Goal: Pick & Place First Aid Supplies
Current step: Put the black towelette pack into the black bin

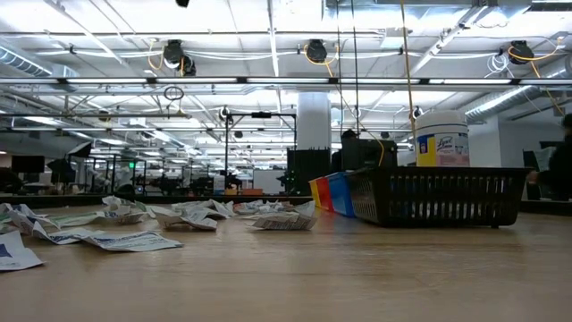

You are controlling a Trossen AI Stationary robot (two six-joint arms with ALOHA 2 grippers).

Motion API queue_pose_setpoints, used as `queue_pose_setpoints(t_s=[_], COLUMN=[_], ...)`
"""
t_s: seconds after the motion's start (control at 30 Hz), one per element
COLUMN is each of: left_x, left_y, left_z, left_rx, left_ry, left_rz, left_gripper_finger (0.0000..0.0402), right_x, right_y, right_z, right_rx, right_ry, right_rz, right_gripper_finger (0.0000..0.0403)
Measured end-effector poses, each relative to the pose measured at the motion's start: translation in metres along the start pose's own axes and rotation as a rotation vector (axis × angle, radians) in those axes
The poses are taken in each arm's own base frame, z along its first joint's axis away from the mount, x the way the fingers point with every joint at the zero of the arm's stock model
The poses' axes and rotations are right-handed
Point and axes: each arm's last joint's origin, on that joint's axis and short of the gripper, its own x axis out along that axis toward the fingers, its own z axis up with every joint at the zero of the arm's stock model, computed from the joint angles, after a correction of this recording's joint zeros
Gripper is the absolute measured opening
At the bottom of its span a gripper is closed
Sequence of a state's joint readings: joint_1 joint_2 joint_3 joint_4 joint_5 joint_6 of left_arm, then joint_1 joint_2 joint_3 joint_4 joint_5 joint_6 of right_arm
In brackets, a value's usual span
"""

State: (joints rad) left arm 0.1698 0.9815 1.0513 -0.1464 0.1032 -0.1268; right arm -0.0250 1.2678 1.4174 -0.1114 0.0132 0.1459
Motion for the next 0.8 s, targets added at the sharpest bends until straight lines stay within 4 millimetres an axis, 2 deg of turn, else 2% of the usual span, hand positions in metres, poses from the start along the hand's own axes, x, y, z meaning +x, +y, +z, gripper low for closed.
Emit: queue_pose_setpoints(t_s=[0.2,0.43,0.67,0.8], left_x=[0.025,0.072,0.111,0.118], left_y=[-0.009,-0.016,-0.024,-0.026], left_z=[0.03,0.052,0.057,0.057], left_rx=[0.095,0.193,0.235,0.244], left_ry=[0.006,0.029,0.059,0.063], left_rz=[-0.018,-0.025,-0.06,-0.068], left_gripper_finger=[0.0007,0.0007,0.0007,0.0007], right_x=[0.0,0.004,0.004,0.004], right_y=[0.0,0.001,0.001,0.001], right_z=[0.007,0.007,0.007,0.007], right_rx=[0.04,0.041,0.03,0.027], right_ry=[-0.076,-0.095,-0.095,-0.086], right_rz=[-0.004,0.003,0.005,0.015], right_gripper_finger=[0.0221,0.0221,0.0219,0.0182])
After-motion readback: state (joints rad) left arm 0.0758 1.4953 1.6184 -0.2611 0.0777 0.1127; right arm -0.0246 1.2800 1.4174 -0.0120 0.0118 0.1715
